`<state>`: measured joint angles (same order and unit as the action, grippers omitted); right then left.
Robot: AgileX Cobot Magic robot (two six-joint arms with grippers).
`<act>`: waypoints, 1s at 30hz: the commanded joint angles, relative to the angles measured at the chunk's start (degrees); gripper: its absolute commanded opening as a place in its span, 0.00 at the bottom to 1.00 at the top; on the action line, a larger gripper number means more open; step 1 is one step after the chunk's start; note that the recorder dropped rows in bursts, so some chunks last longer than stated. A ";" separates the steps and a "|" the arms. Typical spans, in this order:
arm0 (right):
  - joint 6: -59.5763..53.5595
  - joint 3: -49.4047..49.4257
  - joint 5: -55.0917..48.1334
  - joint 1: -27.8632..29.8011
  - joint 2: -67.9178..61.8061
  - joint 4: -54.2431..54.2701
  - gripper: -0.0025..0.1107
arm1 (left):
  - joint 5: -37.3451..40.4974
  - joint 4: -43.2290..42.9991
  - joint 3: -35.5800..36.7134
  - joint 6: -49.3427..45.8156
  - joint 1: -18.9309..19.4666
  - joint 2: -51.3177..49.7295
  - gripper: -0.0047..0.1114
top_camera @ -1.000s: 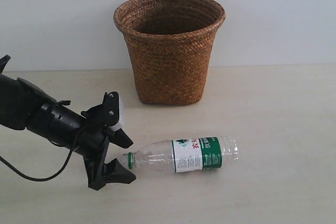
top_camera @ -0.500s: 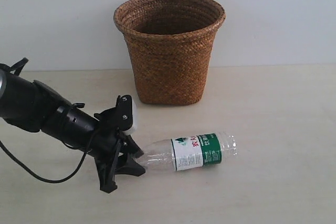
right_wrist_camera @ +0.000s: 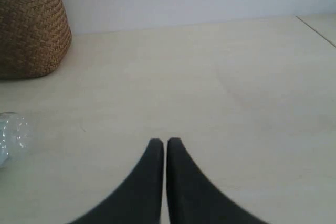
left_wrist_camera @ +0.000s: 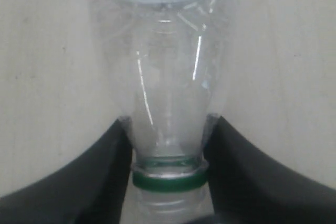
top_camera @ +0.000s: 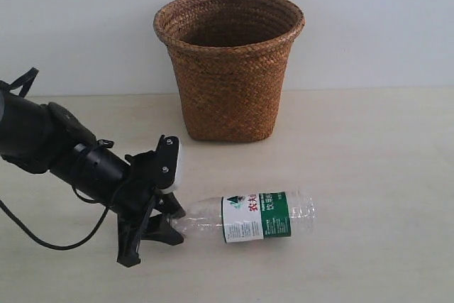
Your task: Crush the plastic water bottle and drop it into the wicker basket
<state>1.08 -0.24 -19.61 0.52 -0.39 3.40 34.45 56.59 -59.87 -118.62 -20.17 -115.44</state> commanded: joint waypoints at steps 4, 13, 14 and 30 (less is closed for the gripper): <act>-0.53 0.24 1.69 0.12 0.39 -3.40 0.02 | 1.43 -3.36 0.21 0.97 -0.33 3.00 0.07; -2.66 0.24 26.89 0.12 0.39 -5.69 0.02 | 1.35 -15.61 0.59 12.70 -0.33 3.76 0.07; -3.28 0.24 31.14 0.12 0.39 -5.45 0.02 | 1.34 -15.61 0.59 13.17 -0.33 3.76 0.07; -2.86 -35.36 -4.64 -2.62 -54.51 -1.48 0.02 | 0.94 -15.69 0.59 16.25 -0.33 3.76 0.07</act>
<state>8.99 -27.07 -7.70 -0.51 -48.23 2.18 35.26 41.50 -59.53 -103.04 -20.17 -112.03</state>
